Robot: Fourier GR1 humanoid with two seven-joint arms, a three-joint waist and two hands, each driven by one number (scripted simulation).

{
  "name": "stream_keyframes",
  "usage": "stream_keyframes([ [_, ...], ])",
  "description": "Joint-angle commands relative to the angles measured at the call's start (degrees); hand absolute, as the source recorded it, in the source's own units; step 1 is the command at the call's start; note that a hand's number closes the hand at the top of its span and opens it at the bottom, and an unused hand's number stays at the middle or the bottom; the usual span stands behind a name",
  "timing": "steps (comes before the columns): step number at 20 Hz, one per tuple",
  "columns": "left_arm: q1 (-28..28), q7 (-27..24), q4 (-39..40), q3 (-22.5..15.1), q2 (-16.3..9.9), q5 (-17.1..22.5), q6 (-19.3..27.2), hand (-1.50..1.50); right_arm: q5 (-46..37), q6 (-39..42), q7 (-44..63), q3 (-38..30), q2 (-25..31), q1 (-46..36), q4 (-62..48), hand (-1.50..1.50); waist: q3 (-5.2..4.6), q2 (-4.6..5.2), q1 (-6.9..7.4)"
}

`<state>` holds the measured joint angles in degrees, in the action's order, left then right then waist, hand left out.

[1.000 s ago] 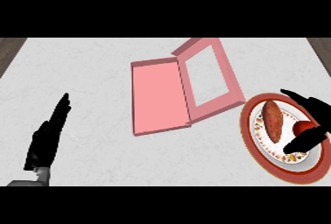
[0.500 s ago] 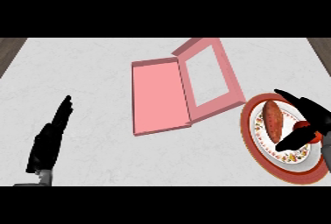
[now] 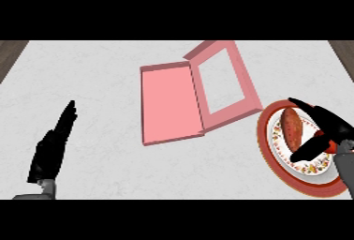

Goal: Pick the sweet potato from the plate and place it in the cardboard box

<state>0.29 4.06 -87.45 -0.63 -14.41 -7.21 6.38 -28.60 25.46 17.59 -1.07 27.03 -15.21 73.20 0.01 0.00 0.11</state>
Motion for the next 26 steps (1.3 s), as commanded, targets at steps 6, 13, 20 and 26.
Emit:
stream_keyframes([
  [6,-2.89,0.26,2.42,1.37,2.17,-2.98,-0.65,0.0,-3.02,1.03,-0.61,-0.21,-4.31,0.55,-2.2,1.5,-0.01,0.02,-0.07],
  [13,4.51,5.11,-9.88,0.09,2.37,-2.03,-2.6,0.0,-12.14,-10.82,-9.02,-0.61,-0.72,0.92,-4.75,1.5,0.03,-0.05,0.42],
  [20,-0.17,4.64,-3.81,1.96,2.12,-4.0,-1.56,0.0,-17.9,-15.3,4.43,2.4,-6.07,5.49,9.33,1.5,-0.09,-0.4,-1.12],
  [26,1.79,3.17,-4.21,3.17,2.21,-2.66,-1.42,0.0,-34.29,-22.22,26.51,12.94,-16.02,15.24,23.1,1.5,-0.26,-1.11,-2.55],
])
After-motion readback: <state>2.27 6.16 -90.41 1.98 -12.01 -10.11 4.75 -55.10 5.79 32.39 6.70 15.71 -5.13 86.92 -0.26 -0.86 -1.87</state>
